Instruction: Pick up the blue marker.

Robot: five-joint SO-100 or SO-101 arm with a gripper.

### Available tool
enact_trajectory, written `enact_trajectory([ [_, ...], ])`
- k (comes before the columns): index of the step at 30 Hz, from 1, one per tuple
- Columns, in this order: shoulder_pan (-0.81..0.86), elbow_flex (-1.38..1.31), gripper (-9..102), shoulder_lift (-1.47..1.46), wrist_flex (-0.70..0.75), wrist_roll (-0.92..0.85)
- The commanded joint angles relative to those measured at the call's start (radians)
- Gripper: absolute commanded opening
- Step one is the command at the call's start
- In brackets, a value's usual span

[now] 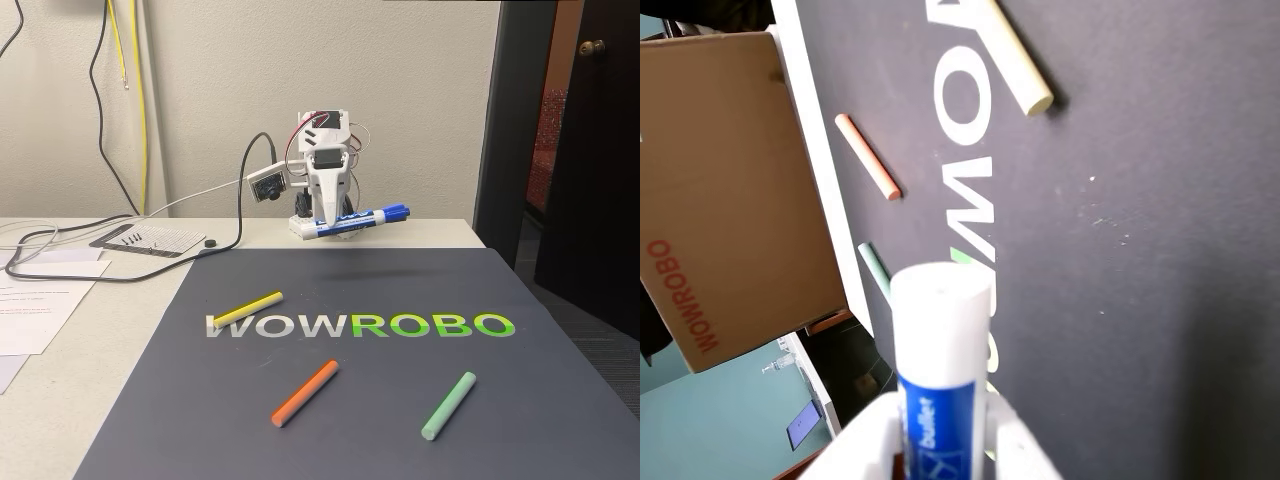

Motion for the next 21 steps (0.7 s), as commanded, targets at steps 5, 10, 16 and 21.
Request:
enact_trajectory([
  [5, -0.011, 0.002, 0, 0.057, -0.026, -0.003],
  [10, -0.012, 0.002, 0, 0.057, -0.025, -0.006],
  [16, -0.015, 0.002, 0, 0.057, -0.021, -0.003],
  [21, -0.015, 0.002, 0, 0.057, -0.021, -0.002],
])
